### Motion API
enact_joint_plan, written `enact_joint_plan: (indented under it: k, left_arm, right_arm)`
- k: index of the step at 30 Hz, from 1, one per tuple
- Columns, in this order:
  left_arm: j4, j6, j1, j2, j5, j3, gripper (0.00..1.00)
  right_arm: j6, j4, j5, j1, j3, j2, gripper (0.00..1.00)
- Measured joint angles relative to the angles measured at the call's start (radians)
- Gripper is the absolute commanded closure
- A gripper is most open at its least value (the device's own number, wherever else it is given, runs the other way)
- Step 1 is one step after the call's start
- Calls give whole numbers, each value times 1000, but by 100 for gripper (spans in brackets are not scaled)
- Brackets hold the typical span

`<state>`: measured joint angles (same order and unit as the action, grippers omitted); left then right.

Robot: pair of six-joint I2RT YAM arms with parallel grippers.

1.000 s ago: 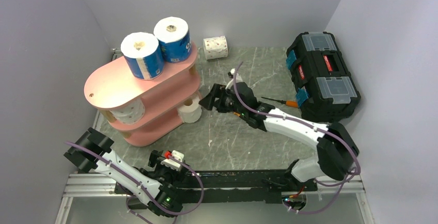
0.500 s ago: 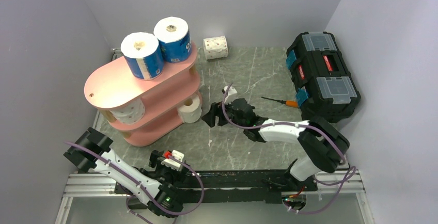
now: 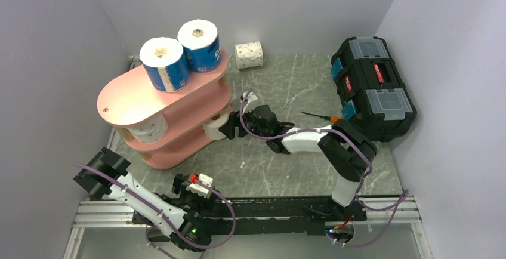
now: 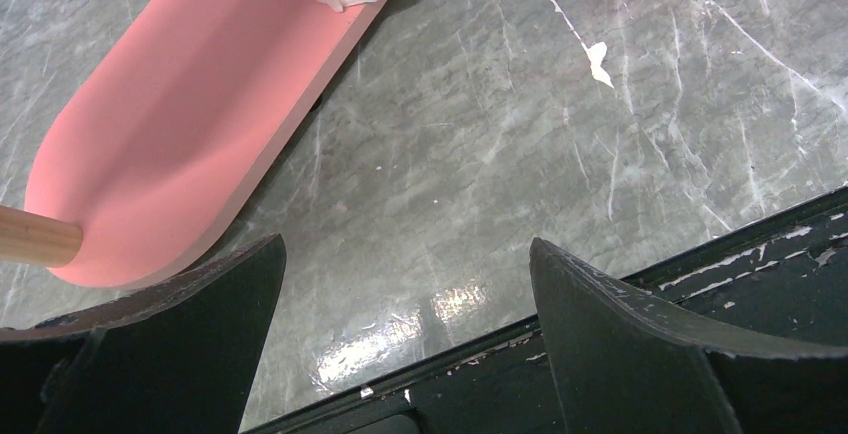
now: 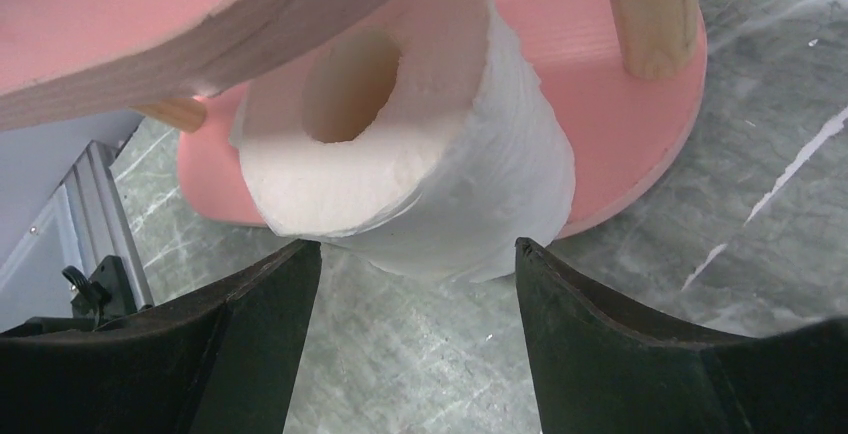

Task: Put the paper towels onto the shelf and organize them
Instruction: Place the paper towel on the shelf.

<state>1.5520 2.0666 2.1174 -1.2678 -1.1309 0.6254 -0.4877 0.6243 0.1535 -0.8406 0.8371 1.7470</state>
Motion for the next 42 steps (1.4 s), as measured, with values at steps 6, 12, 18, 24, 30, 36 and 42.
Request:
enact_joint_plan:
  k: [6, 12, 18, 24, 30, 36, 42]
  left_arm:
    - [0, 0, 0, -5, 0, 1, 1]
    - [1, 0, 0, -13, 0, 5, 1]
    - [1, 0, 0, -13, 0, 5, 1]
    - [1, 0, 0, -19, 0, 5, 1]
    - [2, 0, 0, -19, 0, 5, 1]
    - [2, 0, 0, -19, -1, 5, 1]
    - [2, 0, 0, -20, -3, 5, 1]
  right_arm:
    - [-7, 26, 13, 0, 39, 51, 28]
    - [-20, 49, 14, 0, 70, 93, 28]
    - [-29, 60, 16, 0, 106, 135, 28]
    - [-34, 60, 21, 0, 146, 168, 28]
    - [-40, 60, 29, 4, 147, 171, 24]
    - [-31, -5, 43, 13, 84, 72, 15]
    - [-12, -200, 19, 76, 28, -228, 12]
